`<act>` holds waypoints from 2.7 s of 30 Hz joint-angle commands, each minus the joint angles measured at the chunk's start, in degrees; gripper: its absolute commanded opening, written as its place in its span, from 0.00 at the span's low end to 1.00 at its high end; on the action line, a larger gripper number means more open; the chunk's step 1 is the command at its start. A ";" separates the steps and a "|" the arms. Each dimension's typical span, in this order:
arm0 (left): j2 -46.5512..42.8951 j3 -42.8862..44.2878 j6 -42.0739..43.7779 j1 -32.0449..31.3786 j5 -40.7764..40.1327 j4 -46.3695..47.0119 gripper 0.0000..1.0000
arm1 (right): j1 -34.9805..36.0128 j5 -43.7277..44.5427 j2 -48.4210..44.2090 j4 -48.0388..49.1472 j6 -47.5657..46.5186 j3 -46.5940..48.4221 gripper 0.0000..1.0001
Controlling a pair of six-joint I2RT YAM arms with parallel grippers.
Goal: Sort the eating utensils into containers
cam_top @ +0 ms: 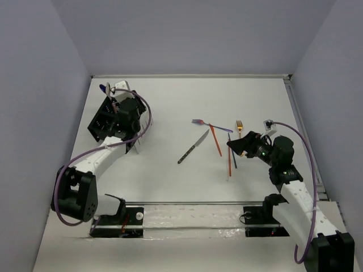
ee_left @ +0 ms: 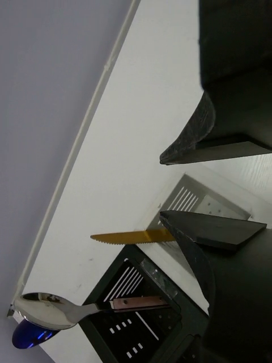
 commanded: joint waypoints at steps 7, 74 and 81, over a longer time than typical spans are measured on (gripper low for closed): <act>-8.61 6.76 -3.09 -14.86 8.95 -18.35 0.38 | 0.40 -0.57 0.00 3.34 -0.09 -0.32 0.89; 20.32 9.05 3.59 -40.45 18.55 -35.78 0.00 | 1.46 0.14 0.80 3.78 -0.26 -0.50 0.89; 1.89 1.75 -1.86 -41.06 16.44 -35.70 0.00 | 1.46 0.22 0.44 3.87 -0.26 -0.59 0.89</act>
